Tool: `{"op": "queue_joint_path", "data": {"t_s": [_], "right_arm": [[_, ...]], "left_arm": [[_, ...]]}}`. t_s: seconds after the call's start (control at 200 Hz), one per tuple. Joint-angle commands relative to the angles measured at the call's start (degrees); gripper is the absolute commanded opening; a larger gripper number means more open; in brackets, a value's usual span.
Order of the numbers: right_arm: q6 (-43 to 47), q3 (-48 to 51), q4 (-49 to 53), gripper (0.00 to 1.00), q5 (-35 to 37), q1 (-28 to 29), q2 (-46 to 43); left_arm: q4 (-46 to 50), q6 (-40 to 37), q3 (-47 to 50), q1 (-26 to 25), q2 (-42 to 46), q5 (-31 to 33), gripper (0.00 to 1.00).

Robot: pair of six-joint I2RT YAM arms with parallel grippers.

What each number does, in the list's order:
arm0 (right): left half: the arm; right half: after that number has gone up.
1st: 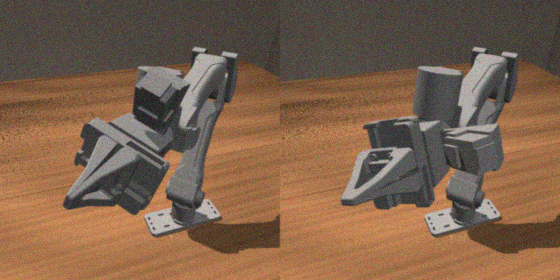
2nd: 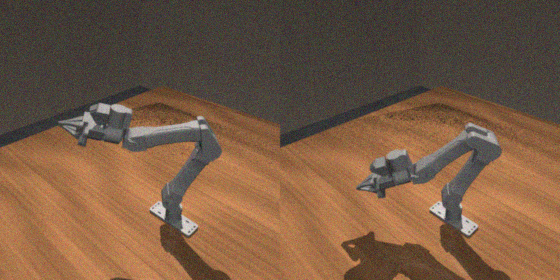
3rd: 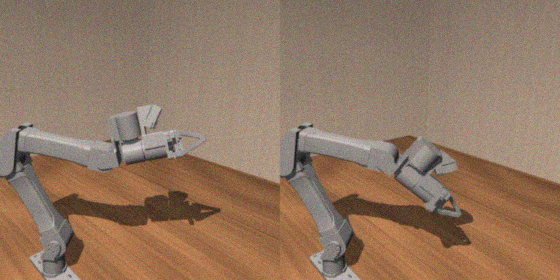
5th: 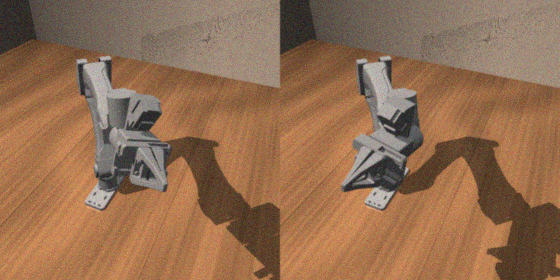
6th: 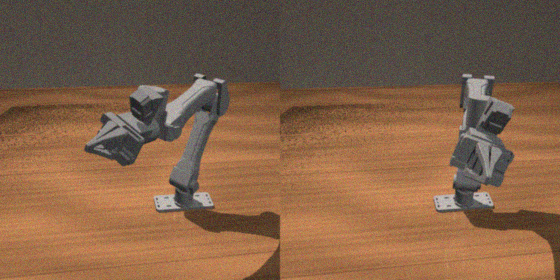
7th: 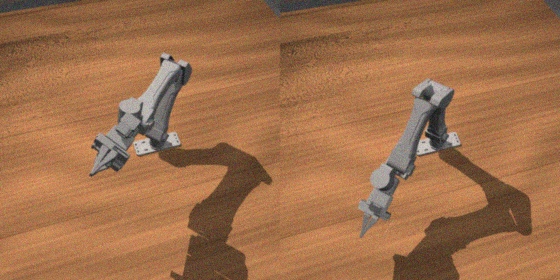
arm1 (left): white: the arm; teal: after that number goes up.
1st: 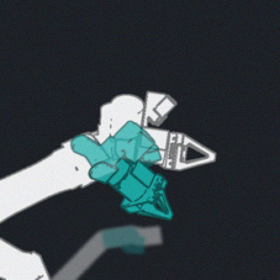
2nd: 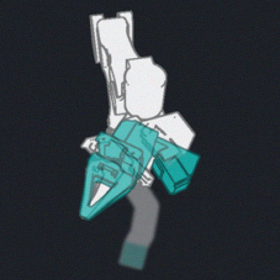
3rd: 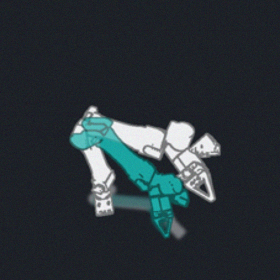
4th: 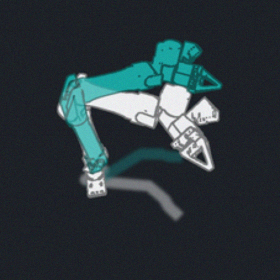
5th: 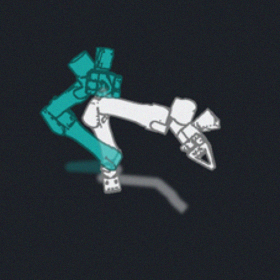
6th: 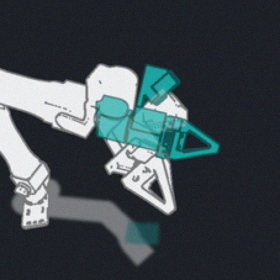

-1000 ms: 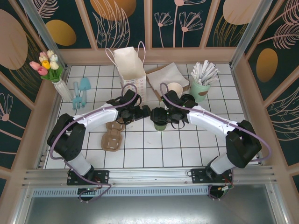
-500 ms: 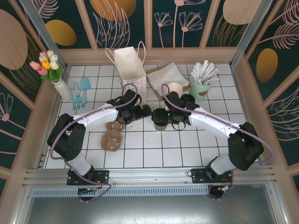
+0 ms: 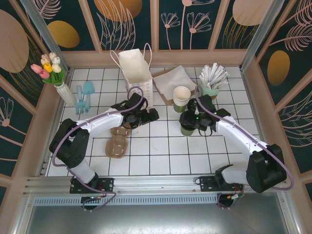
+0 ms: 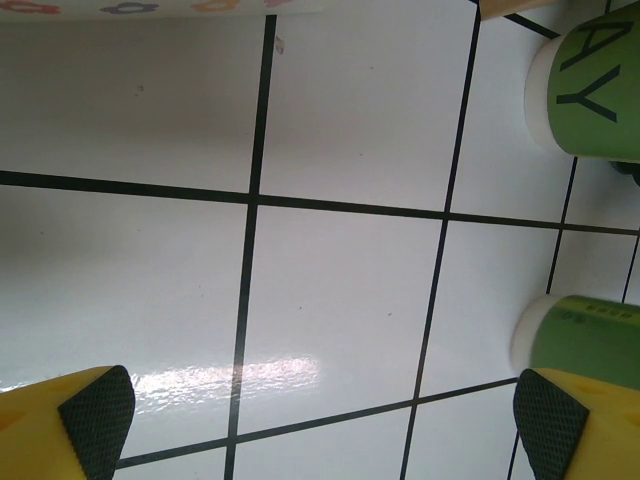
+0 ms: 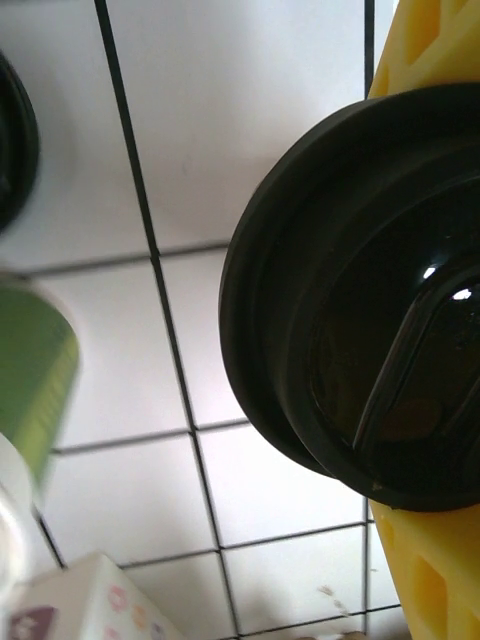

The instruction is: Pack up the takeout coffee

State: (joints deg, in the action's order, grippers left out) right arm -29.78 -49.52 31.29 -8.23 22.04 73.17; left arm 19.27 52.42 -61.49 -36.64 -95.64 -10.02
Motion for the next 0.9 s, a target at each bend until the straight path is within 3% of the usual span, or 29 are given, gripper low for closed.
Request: {"op": "queue_joint_path", "data": {"t_s": [0.0,0.18,0.335,0.515,0.891], "right_arm": [[4.3,-0.2,3.9,0.76,-0.4,-6.3,-0.1],[7.8,-2.5,2.8,0.76,-0.6,-17.8,2.1],[9.5,-5.8,0.0,0.76,-2.0,-23.6,6.3],[10.5,-11.1,-3.1,0.75,-4.6,-26.8,12.8],[11.6,-22.3,-4.9,0.75,-7.8,-26.7,25.4]], "left_arm": [[-1.4,0.5,-0.6,0.1,1.6,0.4,0.99],[-1.4,0.9,-0.3,0.1,2.0,0.9,0.99],[-1.4,1.0,-0.9,0.0,1.9,0.8,0.99],[-1.1,1.2,-1.0,0.1,2.3,1.4,0.98],[-0.4,1.0,-2.0,0.0,1.7,2.1,0.98]]}}
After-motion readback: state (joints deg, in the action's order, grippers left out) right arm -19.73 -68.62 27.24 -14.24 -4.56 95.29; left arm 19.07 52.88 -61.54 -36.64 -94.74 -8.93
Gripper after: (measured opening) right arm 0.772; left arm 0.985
